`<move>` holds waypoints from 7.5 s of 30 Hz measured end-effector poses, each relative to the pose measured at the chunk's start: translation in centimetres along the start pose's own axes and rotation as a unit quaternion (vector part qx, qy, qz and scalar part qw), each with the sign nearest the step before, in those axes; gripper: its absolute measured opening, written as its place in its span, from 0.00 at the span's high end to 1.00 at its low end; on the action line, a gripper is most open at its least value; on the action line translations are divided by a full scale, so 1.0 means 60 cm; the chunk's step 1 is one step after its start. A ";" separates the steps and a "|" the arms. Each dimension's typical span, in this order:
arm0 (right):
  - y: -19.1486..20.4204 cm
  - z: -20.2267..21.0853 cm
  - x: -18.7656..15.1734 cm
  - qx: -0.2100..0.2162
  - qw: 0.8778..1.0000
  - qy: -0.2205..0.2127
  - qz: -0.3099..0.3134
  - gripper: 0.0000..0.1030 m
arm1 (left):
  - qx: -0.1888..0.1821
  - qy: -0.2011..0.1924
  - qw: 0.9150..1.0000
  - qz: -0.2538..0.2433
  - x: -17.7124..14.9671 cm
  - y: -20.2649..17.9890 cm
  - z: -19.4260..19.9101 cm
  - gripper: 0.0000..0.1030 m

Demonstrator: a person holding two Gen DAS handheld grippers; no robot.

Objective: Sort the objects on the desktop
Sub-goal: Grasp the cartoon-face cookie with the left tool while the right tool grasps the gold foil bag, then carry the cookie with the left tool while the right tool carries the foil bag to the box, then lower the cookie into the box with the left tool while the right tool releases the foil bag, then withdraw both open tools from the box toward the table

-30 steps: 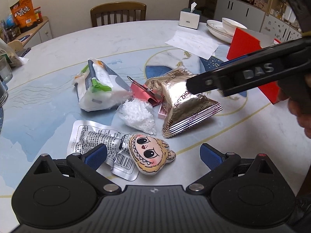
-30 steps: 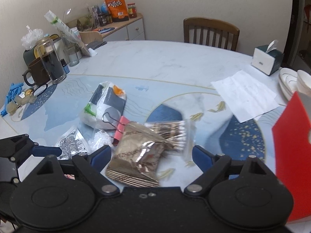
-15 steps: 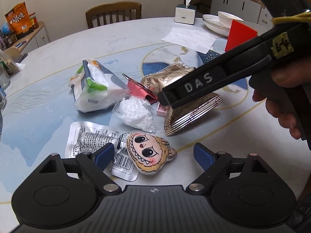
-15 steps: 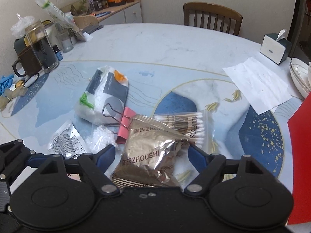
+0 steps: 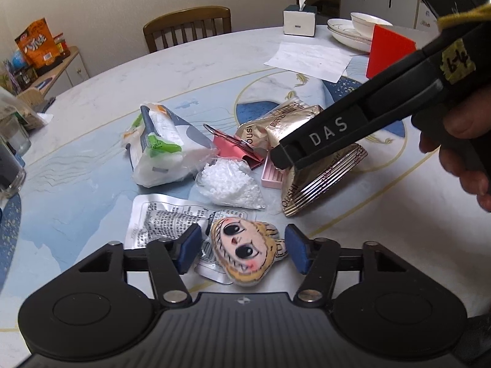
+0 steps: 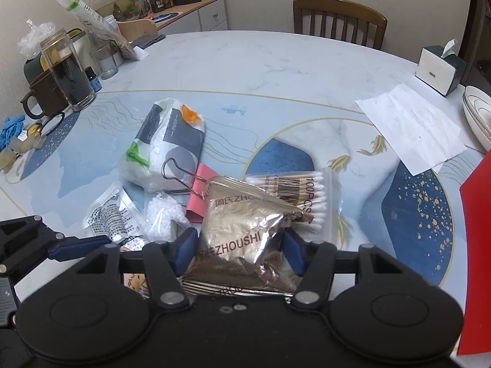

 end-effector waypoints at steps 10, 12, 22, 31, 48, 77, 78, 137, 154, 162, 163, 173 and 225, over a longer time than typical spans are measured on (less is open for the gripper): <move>-0.016 0.018 -0.006 0.018 1.000 -0.001 -0.008 0.47 | 0.004 -0.004 1.000 0.002 -0.004 -0.005 0.015 0.57; -0.020 0.021 -0.010 0.021 1.000 0.000 -0.010 0.48 | 0.007 -0.001 1.000 0.000 -0.005 -0.007 0.014 0.57; -0.045 0.053 -0.031 0.038 0.999 0.001 -0.020 0.54 | -0.001 -0.003 1.000 0.021 -0.002 -0.014 0.016 0.68; -0.081 0.099 -0.049 0.047 0.998 -0.009 -0.033 0.54 | 0.006 -0.001 0.999 0.041 -0.009 -0.022 0.018 0.65; -0.154 0.190 -0.061 0.044 0.996 -0.040 -0.061 0.54 | -0.012 0.029 0.998 0.055 -0.016 -0.059 0.019 0.61; -0.401 0.303 -0.054 -0.004 0.992 -0.098 -0.080 0.54 | -0.084 -0.061 0.995 -0.003 0.240 -0.259 0.044 0.61; -0.411 0.304 -0.055 -0.005 0.992 -0.099 -0.082 0.54 | -0.086 -0.062 0.994 -0.007 0.247 -0.269 0.041 0.61; -0.650 0.206 -0.073 -0.056 0.996 -0.009 -0.066 0.54 | -0.162 0.107 0.966 -0.173 0.433 -0.535 -0.265 0.60; -0.657 0.192 -0.064 -0.053 0.996 -0.002 -0.071 0.52 | -0.165 0.108 0.969 -0.151 0.429 -0.528 -0.260 0.48; -0.653 0.207 -0.061 -0.055 0.997 -0.013 -0.059 0.39 | -0.172 0.088 0.972 -0.136 0.431 -0.520 -0.237 0.45; -0.652 0.209 -0.061 -0.055 0.997 -0.014 -0.059 0.38 | -0.172 0.087 0.972 -0.134 0.430 -0.518 -0.235 0.45; -0.646 0.255 -0.063 -0.042 0.996 -0.047 -0.067 0.25 | -0.180 0.062 0.976 -0.107 0.423 -0.504 -0.194 0.44; -0.291 0.312 -0.050 0.020 0.989 -0.134 -0.060 0.04 | -0.151 -0.095 0.983 0.041 0.224 -0.146 0.080 0.00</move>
Point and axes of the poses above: each gripper's, at about its wrist camera, not at the fingertips, and z roughly against the way its jaws point, y to its left, x to its top, the point moved 2 cm from there along -z, roughly the way its jaws point, and after that the axes turned 2 degrees about -y, right-handed, at the moved point
